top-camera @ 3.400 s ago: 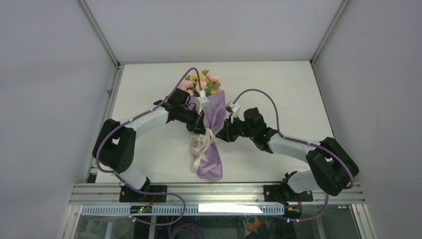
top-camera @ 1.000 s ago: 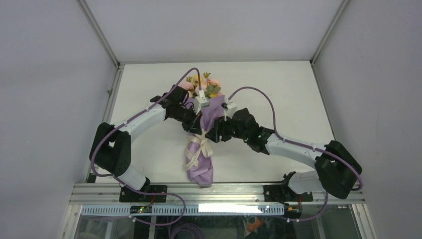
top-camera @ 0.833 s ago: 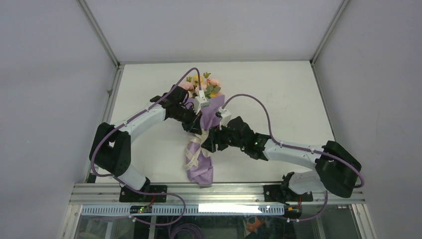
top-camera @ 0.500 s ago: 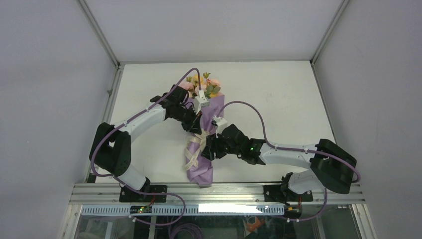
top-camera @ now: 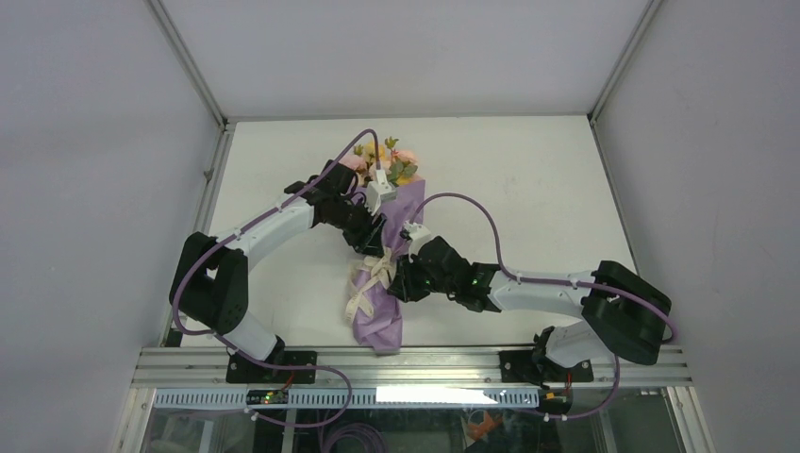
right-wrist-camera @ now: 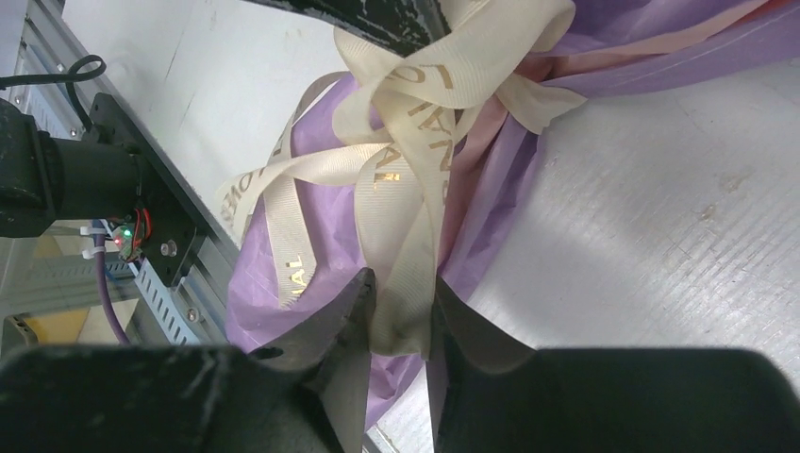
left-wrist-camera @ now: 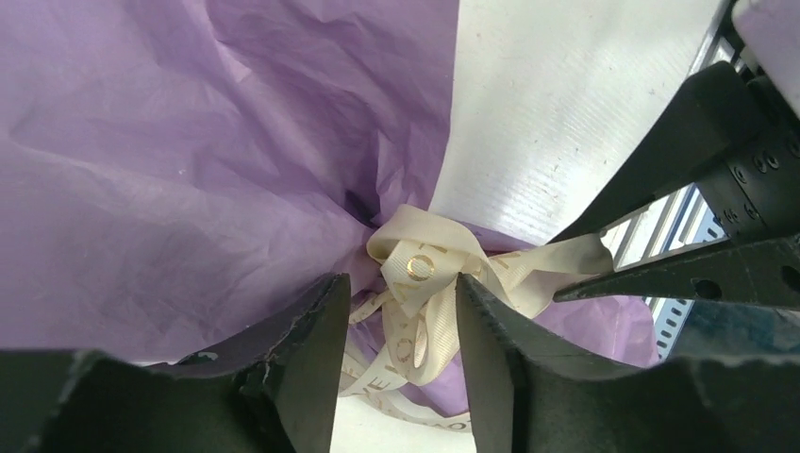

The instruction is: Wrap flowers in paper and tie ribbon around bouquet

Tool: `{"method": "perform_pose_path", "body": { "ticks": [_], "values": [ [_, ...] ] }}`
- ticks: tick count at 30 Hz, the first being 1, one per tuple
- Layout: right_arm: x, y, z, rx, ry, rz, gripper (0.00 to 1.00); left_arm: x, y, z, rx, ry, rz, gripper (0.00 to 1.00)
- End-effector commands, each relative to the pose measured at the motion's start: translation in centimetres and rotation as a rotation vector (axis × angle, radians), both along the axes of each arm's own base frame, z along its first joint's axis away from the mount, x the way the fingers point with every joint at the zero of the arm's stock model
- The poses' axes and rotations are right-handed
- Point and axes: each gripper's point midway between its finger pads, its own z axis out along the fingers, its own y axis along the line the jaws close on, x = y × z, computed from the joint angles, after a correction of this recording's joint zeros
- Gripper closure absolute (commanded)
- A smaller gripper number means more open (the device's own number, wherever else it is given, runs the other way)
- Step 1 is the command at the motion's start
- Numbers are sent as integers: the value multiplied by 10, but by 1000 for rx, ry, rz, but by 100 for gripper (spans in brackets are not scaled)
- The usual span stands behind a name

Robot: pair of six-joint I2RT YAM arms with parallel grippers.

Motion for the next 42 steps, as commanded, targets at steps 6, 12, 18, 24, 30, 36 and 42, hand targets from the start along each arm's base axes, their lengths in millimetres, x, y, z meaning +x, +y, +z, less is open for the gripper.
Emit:
{"method": "perform_pose_path", "body": {
  "ticks": [6, 12, 18, 24, 30, 36, 42],
  "values": [
    [8, 8, 17, 40, -45, -7, 73, 32, -9, 33, -44, -179, -13, 62],
    [10, 6, 17, 39, -50, -10, 73, 14, -4, 26, -15, -111, -78, 60],
    [12, 7, 16, 36, -51, -10, 73, -11, 11, 16, 37, -78, -200, 52],
    [12, 7, 16, 46, -53, -8, 73, 7, -1, 16, 46, -123, -123, 52],
    [12, 5, 14, 53, -53, -12, 74, 12, -8, 8, 114, -157, -105, 49],
    [13, 5, 13, 59, -58, -2, 74, 10, -11, 2, 167, -166, -117, 59],
    [13, 3, 10, 61, -50, -2, 74, 12, -13, 3, 169, -170, -110, 91]
  ]
}}
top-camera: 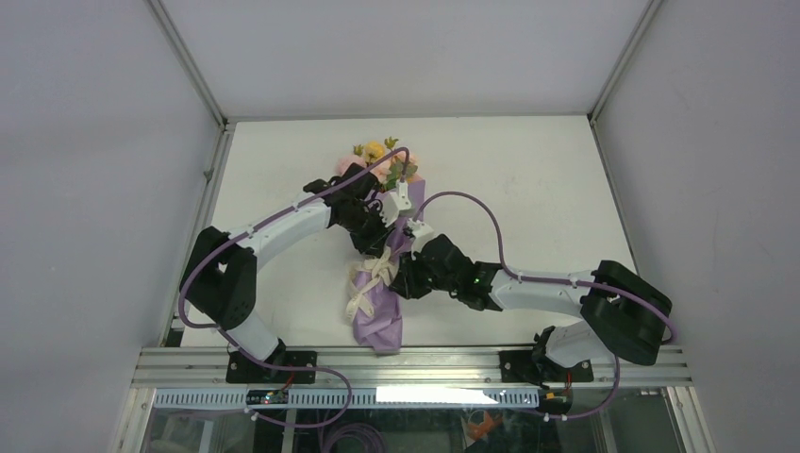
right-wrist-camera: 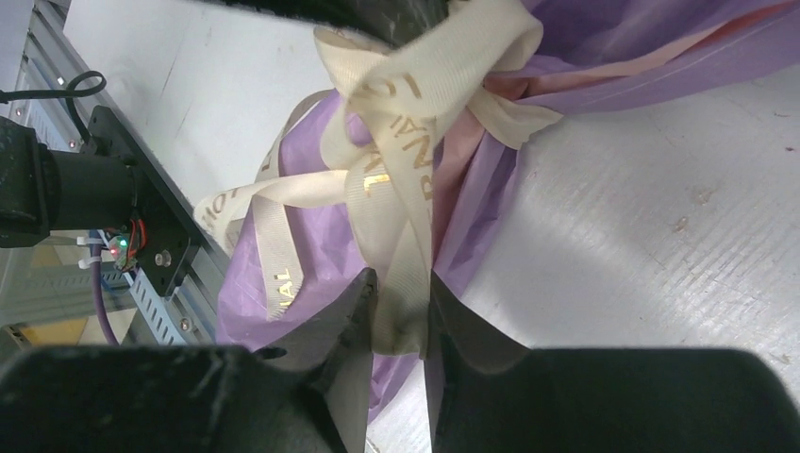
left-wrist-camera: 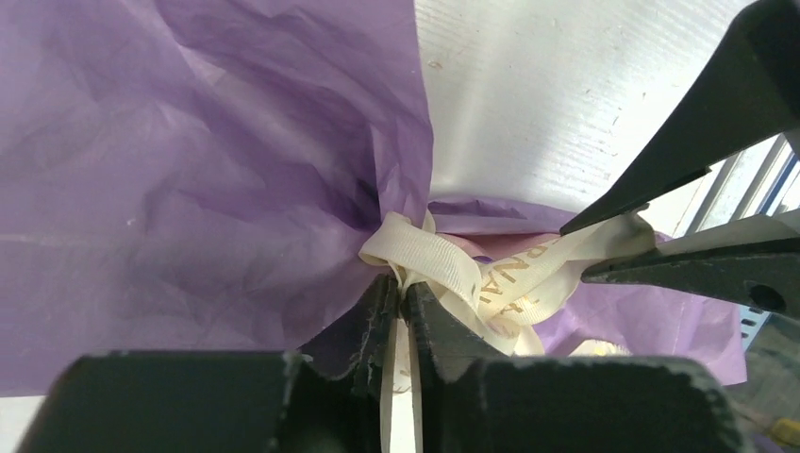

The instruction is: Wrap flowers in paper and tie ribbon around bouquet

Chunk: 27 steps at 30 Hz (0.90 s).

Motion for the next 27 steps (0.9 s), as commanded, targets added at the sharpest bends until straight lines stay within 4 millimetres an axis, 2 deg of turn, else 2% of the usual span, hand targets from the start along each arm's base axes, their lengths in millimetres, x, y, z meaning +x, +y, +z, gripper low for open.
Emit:
{"method": "perform_pose_path", "body": {
  "ticks": [1, 2, 5, 11, 15, 18, 24, 27],
  "values": [
    [5, 5, 9, 45, -33, 10, 75, 18, -10, 19, -34, -64, 21, 97],
    [5, 5, 9, 43, -31, 10, 76, 18, -10, 21, -37, -63, 29, 100],
    [3, 3, 6, 32, -19, 17, 83, 22, -9, 31, -38, -77, 41, 100],
    [2, 0, 2, 19, -8, 31, 100, 34, 10, 43, -4, -99, 94, 100],
    [1, -4, -7, 0, 14, 34, 100, 42, 23, 43, 21, -100, 141, 100],
    [-1, -7, -12, -10, 28, 38, 100, 56, 34, 44, 39, -121, 186, 100],
    [-6, -18, -26, -53, 89, 25, 100, 87, 67, 33, 130, -218, 209, 100],
    [-6, -27, -35, -80, 113, 5, 100, 96, 85, 27, 174, -239, 209, 100]
  ]
}}
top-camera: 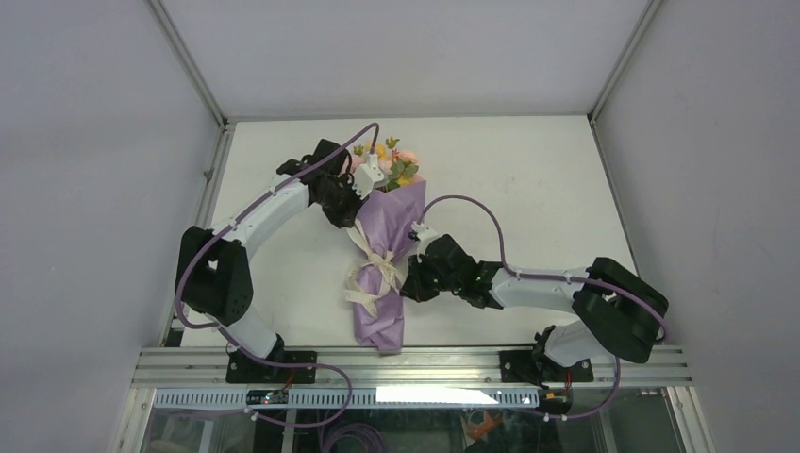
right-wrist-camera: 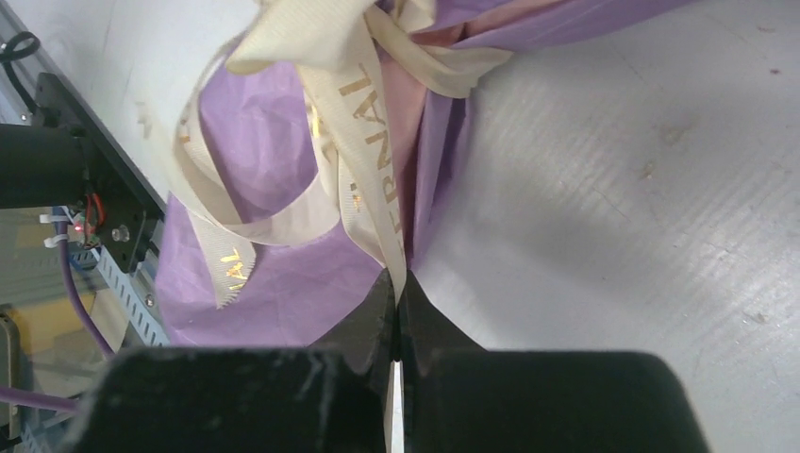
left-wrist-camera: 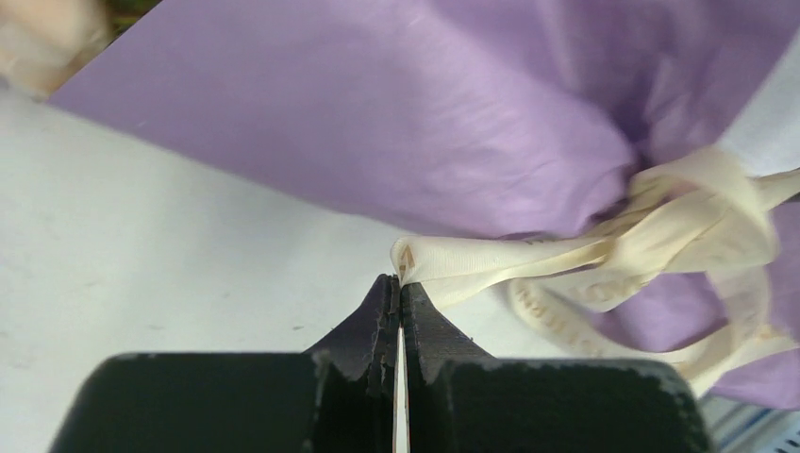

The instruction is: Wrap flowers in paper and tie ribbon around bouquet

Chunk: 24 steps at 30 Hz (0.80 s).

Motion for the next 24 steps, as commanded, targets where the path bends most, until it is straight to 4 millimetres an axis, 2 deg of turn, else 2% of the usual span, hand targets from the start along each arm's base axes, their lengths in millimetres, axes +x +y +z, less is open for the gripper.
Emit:
{"method": "perform_pose_path", "body": {
  "ticks": [1, 4, 6, 8, 11, 15, 19, 22, 24],
  "values": [
    [0, -12, -12, -31, 37, -19, 100, 32, 25, 3, 75, -111, -5, 100],
    [6, -22, -25, -73, 67, -51, 100, 35, 35, 0, 98, -118, -3, 100],
    [-1, -24, -29, -64, 199, -100, 100, 38, 40, 0, 109, -131, 3, 100],
    [1, -27, -30, -52, 256, -126, 100, 43, 49, -3, 132, -147, 18, 100],
    [5, -28, -21, -29, 278, -121, 100, 43, 55, -5, 125, -149, 20, 100],
    [7, -21, -2, -50, 248, -39, 100, 33, 46, -2, 69, -138, -15, 100],
    [13, -15, 16, -34, 236, 3, 99, 33, 49, -7, 87, -135, -11, 100],
    [19, -21, 23, -65, 244, 4, 89, 26, 39, -2, 29, -135, -49, 100],
    [24, -21, 30, -67, 230, 14, 77, 22, 31, 2, -17, -122, -58, 100]
  ]
}}
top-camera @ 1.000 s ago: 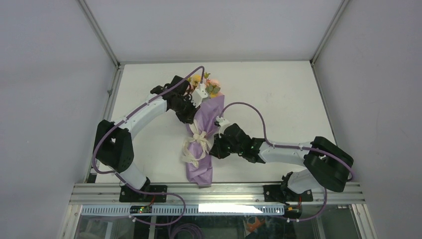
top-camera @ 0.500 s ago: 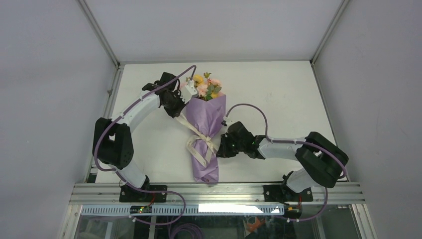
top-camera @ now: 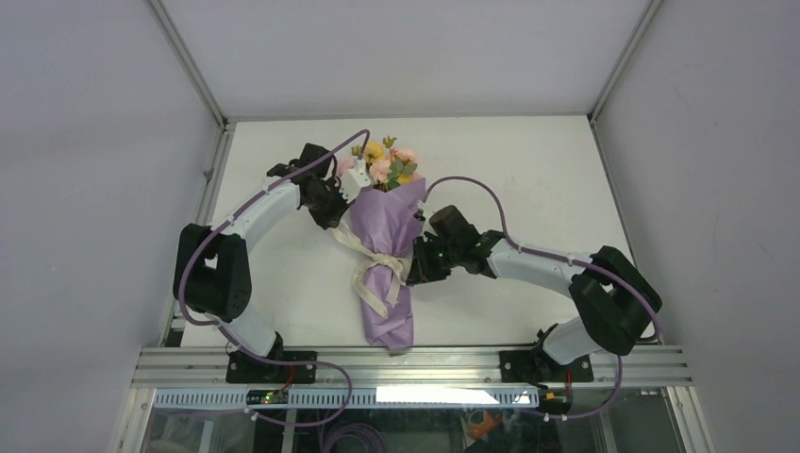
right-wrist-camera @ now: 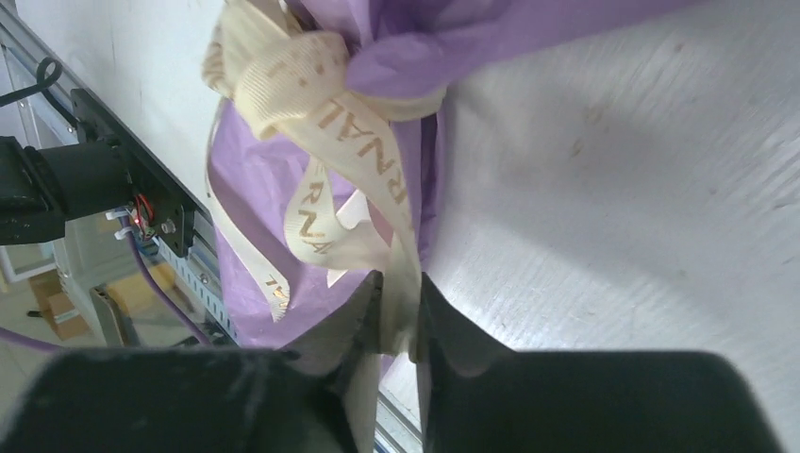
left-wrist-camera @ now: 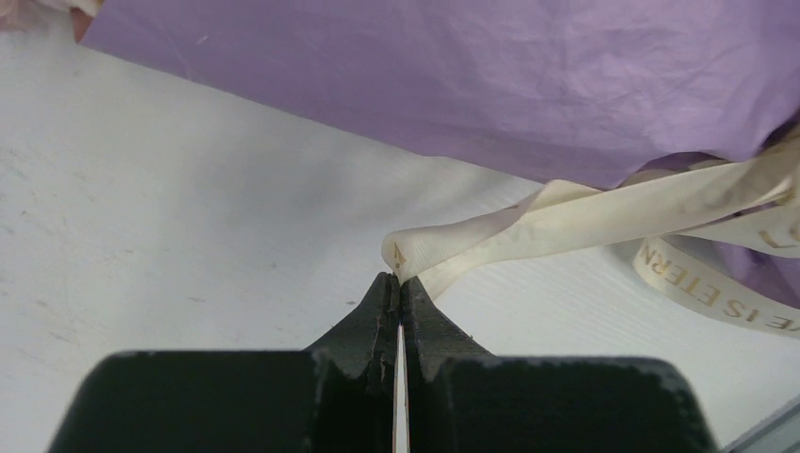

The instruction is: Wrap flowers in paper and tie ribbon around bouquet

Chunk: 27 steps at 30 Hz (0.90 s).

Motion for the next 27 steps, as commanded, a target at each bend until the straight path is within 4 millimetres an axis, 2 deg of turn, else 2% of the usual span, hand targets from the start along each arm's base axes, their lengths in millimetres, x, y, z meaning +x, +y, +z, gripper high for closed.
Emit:
{"method": "perform_pose_path", "body": {
  "ticks": [1, 4, 7, 8, 9, 11, 16, 19, 22, 26, 27],
  "values": [
    [9, -1, 23, 1, -29, 57, 70, 0, -22, 28, -131, -62, -52, 100],
    [12, -14, 28, -39, -38, 86, 53, -3, -26, 29, -154, -45, -40, 100],
    [15, -25, 52, -25, -109, 115, 45, -6, -27, 29, -165, -39, -41, 100],
    [16, -25, 61, -9, -148, 120, 37, -7, -27, 29, -166, -38, -44, 100],
    [18, -25, 69, 6, -192, 121, 20, -7, -28, 29, -169, -37, -44, 100],
    [21, -27, 74, -9, -288, 119, 7, -8, -29, 29, -174, -34, -46, 100],
    [15, -37, 51, -170, -552, 251, 4, -9, -31, 31, -182, -37, -50, 100],
    [17, -36, 43, -238, -702, 471, 3, -10, -31, 31, -184, -37, -54, 100],
    [21, -34, 30, -247, -820, 606, 3, -11, -32, 33, -193, -46, -57, 100],
    [28, -33, 12, -273, -862, 613, 4, -13, -32, 33, -198, -47, -53, 100],
    [36, -27, 18, -233, -842, 518, 4, -14, -32, 33, -199, -45, -51, 100]
  ]
}}
